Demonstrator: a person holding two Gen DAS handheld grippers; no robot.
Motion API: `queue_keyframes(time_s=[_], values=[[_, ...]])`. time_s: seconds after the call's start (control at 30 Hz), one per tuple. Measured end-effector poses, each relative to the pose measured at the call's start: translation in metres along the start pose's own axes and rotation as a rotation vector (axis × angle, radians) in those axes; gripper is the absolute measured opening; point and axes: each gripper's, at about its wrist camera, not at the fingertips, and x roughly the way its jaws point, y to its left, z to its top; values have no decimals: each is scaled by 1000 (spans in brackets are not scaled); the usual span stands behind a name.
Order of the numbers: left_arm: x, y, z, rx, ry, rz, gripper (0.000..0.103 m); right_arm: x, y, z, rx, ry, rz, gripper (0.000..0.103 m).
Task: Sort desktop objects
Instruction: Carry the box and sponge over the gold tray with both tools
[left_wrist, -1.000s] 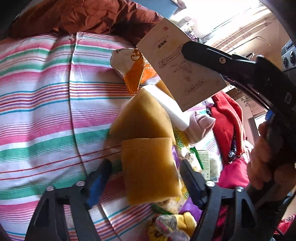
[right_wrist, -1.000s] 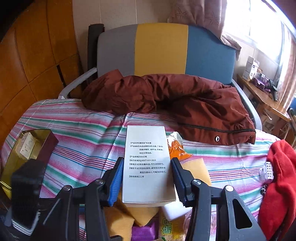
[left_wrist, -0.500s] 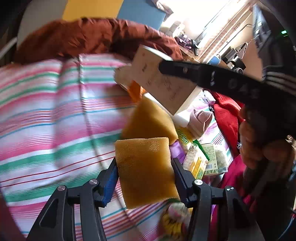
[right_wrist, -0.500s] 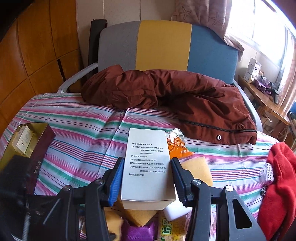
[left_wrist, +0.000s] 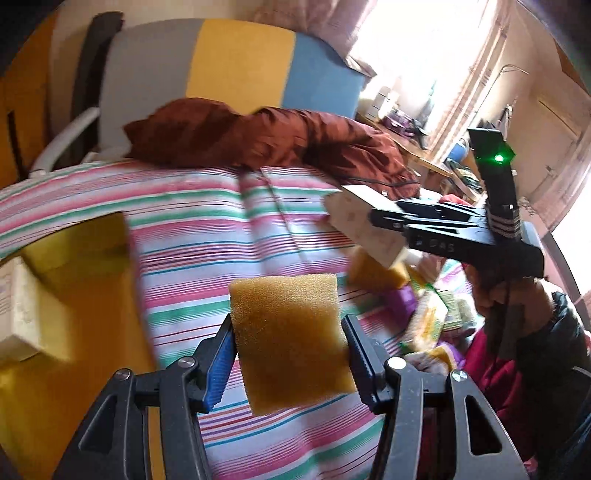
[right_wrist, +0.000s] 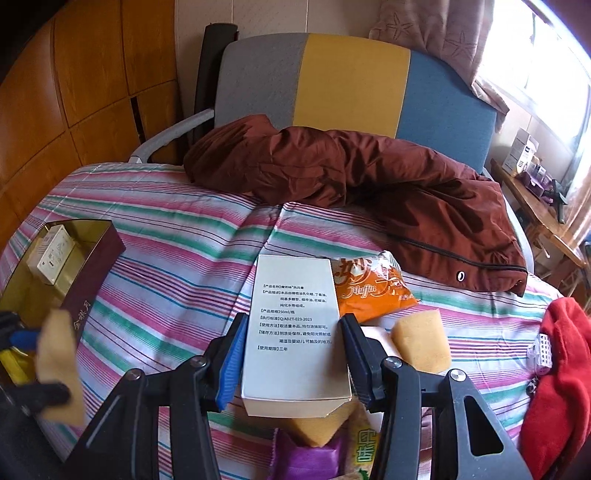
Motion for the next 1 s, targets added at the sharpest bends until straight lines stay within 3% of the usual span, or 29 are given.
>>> queue_keyframes(time_s=[0.27, 0.4, 0.73, 1.0], values=[[-40, 68, -28, -106, -35, 103, 56, -15, 43, 11, -29, -14, 16, 51], [-59, 107, -47, -172, -41, 162, 56, -24, 75, 19, -48, -30, 64, 51], [-104, 187, -90, -302, -49, 294, 57, -45, 190, 25, -151, -46, 258, 51], [-115, 215, -112, -325, -14, 322, 57, -18, 276, 21, -166, 16, 390, 51]])
